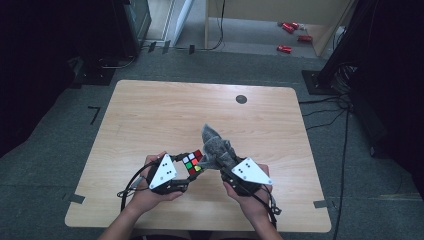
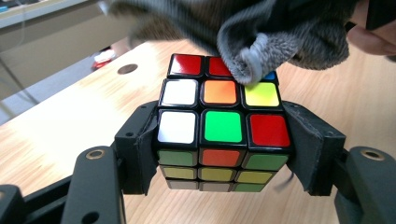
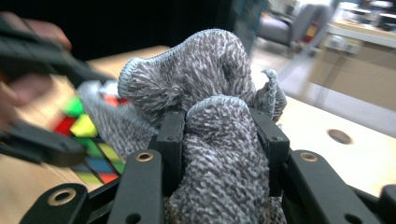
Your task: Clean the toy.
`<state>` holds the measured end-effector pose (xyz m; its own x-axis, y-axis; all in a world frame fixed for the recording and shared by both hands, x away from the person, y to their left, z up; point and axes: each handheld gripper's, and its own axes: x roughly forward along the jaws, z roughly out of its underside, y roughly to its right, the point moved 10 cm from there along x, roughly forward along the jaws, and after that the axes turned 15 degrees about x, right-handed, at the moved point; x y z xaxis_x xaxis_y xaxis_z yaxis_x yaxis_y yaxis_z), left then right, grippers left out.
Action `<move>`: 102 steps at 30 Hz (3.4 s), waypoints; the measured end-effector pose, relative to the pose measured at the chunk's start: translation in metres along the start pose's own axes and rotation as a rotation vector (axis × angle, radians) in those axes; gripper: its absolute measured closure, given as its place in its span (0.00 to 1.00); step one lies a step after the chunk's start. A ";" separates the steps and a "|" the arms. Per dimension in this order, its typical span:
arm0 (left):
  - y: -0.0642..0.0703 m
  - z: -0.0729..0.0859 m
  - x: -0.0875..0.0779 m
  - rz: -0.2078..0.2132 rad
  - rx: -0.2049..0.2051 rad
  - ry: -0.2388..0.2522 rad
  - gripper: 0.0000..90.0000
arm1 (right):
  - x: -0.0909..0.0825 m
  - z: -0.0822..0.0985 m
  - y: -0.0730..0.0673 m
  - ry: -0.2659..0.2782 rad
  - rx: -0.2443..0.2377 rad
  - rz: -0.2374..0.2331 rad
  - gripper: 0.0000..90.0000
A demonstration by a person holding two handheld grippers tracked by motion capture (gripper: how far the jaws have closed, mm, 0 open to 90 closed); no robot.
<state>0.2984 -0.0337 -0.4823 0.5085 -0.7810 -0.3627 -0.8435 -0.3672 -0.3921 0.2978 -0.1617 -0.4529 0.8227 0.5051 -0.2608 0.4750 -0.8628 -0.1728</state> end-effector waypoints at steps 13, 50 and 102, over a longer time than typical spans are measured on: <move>-0.014 -0.013 -0.020 0.003 -0.087 0.165 0.39 | 0.018 0.030 0.000 -0.114 0.156 -0.110 0.69; -0.037 -0.022 -0.038 0.038 -0.322 0.328 0.38 | 0.016 0.026 -0.018 -0.114 0.235 -0.220 0.71; -0.025 -0.020 -0.023 0.022 -0.332 0.283 0.38 | 0.018 0.044 -0.103 -0.147 0.294 -0.456 0.71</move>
<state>0.3043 -0.0166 -0.4476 0.4618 -0.8809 -0.1038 -0.8868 -0.4558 -0.0767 0.2496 -0.0631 -0.4820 0.4922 0.8414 -0.2232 0.6480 -0.5254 -0.5514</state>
